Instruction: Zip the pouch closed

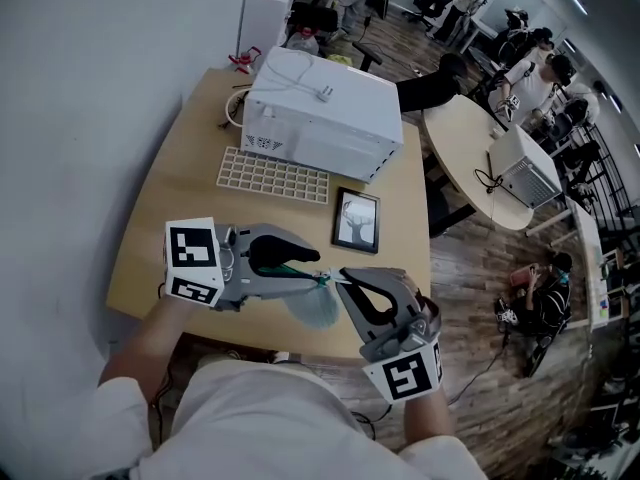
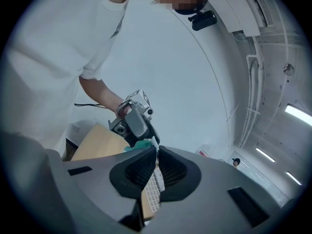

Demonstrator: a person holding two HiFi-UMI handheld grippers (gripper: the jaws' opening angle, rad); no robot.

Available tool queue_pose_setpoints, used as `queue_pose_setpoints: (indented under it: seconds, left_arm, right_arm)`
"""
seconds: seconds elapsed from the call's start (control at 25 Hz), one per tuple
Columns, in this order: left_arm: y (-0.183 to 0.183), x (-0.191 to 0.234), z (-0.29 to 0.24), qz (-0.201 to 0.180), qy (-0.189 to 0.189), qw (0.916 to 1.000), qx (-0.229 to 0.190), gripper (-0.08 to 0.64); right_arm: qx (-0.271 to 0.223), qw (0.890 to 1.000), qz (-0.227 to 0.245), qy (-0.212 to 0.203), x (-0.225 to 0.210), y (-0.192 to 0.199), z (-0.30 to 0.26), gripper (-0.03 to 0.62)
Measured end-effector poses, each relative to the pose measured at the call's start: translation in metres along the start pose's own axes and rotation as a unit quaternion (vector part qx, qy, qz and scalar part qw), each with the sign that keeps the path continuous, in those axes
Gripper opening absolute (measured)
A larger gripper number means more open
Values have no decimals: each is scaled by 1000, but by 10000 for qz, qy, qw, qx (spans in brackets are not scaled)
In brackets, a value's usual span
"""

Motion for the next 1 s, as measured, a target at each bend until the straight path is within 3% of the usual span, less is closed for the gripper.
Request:
queue_pose_setpoints:
  seconds: [0.24, 0.52, 0.68, 1.0]
  left_arm:
    - [-1, -4, -15, -9, 313, 9995, 67, 146]
    - [-3, -15, -27, 80, 732, 9972, -84, 75]
    - [2, -17, -32, 65, 791, 9968, -111, 64]
    - [15, -21, -29, 55, 743, 9970, 227, 52]
  right_arm:
    - [-17, 10000, 38, 91, -2, 0, 11, 20]
    - [15, 9998, 101, 194, -4, 2, 26, 20]
    - [240, 9996, 10, 125, 1, 9, 31, 20]
    - [264, 9996, 67, -58, 15, 14, 31, 17]
Point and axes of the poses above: the fingertips, and each gripper's own axes: z backward along the fingers, x to its left, y out of its underside, the point moved 4 cm from there along z, backward along the fingers, and after that the axes turned 8 degrees about x, right-handed, at the moved point
